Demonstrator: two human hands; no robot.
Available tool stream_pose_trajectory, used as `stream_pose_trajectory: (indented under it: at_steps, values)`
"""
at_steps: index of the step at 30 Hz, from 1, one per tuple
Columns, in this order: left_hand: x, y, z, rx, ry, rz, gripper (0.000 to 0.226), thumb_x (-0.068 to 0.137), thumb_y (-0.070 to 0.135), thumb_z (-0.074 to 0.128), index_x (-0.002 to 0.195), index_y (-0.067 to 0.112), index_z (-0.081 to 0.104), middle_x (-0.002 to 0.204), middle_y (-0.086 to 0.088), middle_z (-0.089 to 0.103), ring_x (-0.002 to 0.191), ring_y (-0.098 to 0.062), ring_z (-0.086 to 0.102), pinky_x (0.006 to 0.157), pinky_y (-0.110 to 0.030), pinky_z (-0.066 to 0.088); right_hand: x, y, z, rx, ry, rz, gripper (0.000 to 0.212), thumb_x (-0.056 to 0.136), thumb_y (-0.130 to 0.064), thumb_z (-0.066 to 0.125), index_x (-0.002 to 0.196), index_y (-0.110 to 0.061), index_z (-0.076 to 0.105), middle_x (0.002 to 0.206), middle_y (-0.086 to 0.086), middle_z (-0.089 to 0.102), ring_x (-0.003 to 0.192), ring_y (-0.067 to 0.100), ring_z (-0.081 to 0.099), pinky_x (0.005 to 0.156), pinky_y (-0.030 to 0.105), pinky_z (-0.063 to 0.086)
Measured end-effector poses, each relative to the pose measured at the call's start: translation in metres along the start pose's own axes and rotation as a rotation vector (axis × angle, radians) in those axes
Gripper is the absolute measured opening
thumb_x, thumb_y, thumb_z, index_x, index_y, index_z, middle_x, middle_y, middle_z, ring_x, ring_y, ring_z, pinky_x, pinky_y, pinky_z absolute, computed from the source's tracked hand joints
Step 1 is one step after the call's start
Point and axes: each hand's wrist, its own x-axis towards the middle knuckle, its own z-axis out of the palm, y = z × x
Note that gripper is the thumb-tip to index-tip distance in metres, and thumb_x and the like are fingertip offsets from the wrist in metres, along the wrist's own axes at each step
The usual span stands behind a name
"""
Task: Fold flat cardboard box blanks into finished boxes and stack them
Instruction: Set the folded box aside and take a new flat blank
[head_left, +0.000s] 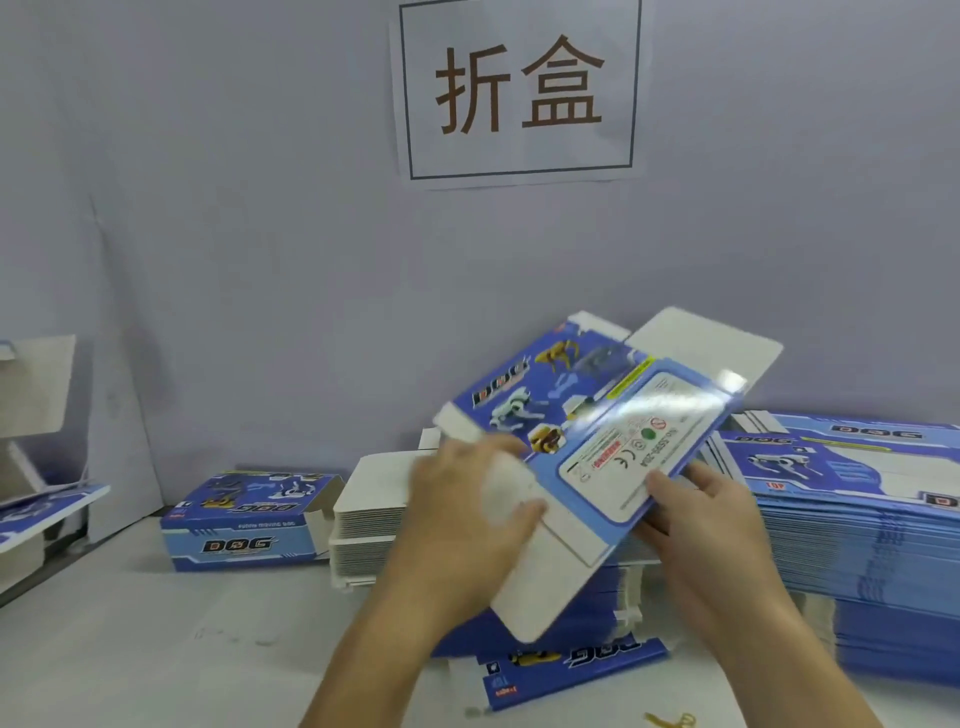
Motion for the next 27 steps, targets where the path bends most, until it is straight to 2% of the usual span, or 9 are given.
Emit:
stream_pose_trajectory:
  at_steps: [2,4,8,10,12,15,18,21,27]
  values:
    - [0.004,-0.007,-0.007,-0.094,0.224,-0.191,0.085,0.079,0.032,0.083,0.144,0.031,0.028,0.128,0.005,0.042,0.123,-0.02,0.045,0.099,-0.038,0.045,0.0,-0.003,-0.001,0.052,0.008,-0.024,0.018,0.103,-0.004,0.049,0.106,-0.016,0.062,0.092,0.006,0.078,0.094,0.026,0.074,0.08,0.042,0.059]
    - [0.004,-0.012,-0.015,-0.335,0.156,-0.36,0.099,0.074,0.032,0.086,0.148,0.028,0.021,0.126,0.004,0.052,0.111,-0.019,0.056,0.086,-0.034,0.051,0.0,-0.005,0.001,0.098,-0.014,-0.039,0.021,0.103,-0.003,0.048,0.102,-0.019,0.062,0.086,0.002,0.079,0.092,0.024,0.074,0.081,0.043,0.059]
    - [0.001,-0.02,-0.025,-0.762,-0.19,-0.281,0.05,0.076,0.028,0.076,0.123,0.019,0.064,0.104,-0.002,0.076,0.091,-0.021,0.074,0.071,-0.036,0.062,-0.003,-0.007,0.002,0.105,-0.079,-0.044,0.02,0.103,-0.004,0.049,0.107,-0.02,0.06,0.09,0.006,0.078,0.09,0.023,0.075,0.074,0.04,0.06]
    - [0.0,-0.018,-0.021,-0.701,-0.152,-0.188,0.028,0.08,0.026,0.074,0.107,0.02,0.072,0.095,0.0,0.078,0.085,-0.018,0.075,0.069,-0.035,0.063,-0.002,-0.004,0.0,-0.091,-0.053,-0.099,0.025,0.099,-0.009,0.059,0.119,-0.023,0.055,0.106,0.004,0.076,0.096,0.018,0.074,0.076,0.039,0.061]
    - [0.001,-0.016,-0.012,-0.53,-0.011,-0.12,0.006,0.088,0.02,0.073,0.092,0.024,0.074,0.084,0.009,0.077,0.076,-0.01,0.074,0.066,-0.034,0.063,-0.001,-0.002,0.001,-0.453,-0.006,-0.227,0.071,0.09,-0.023,0.074,0.148,-0.028,0.034,0.142,-0.001,0.054,0.126,0.016,0.055,0.1,0.045,0.052]
    - [-0.002,-0.004,0.001,-0.345,0.106,0.018,0.019,0.09,0.022,0.073,0.075,0.033,0.072,0.075,0.018,0.073,0.069,-0.005,0.07,0.056,-0.025,0.057,-0.012,-0.002,0.014,-0.659,-0.155,-0.453,0.117,0.074,-0.051,0.08,0.159,-0.034,0.003,0.149,-0.025,0.018,0.138,-0.004,0.019,0.114,0.028,0.025]
    - [-0.005,0.004,0.004,-0.361,0.149,0.108,0.013,0.084,0.03,0.079,0.074,0.022,0.076,0.068,0.007,0.072,0.062,-0.012,0.069,0.047,-0.027,0.051,-0.015,0.007,0.022,-0.659,-0.215,-0.535,0.12,0.076,-0.048,0.078,0.158,-0.039,-0.009,0.163,-0.021,0.006,0.149,-0.002,0.004,0.119,0.027,0.021]
    - [-0.007,0.01,-0.002,-0.357,0.169,0.182,0.032,0.073,0.039,0.084,0.066,0.009,0.073,0.06,-0.003,0.068,0.056,-0.022,0.065,0.049,-0.038,0.051,-0.013,0.007,0.021,-0.664,-0.132,-0.594,0.123,0.076,-0.036,0.08,0.157,-0.036,-0.013,0.166,-0.014,0.001,0.152,0.002,-0.004,0.117,0.022,0.013]
    - [-0.01,0.01,-0.012,-0.379,-0.059,0.186,0.032,0.072,0.052,0.072,0.077,0.021,0.077,0.069,0.004,0.072,0.064,-0.014,0.069,0.055,-0.027,0.052,-0.015,0.002,0.021,-0.661,-0.07,-0.476,0.125,0.076,-0.025,0.083,0.157,-0.039,-0.011,0.166,-0.01,0.011,0.152,0.014,0.013,0.113,0.03,0.029]
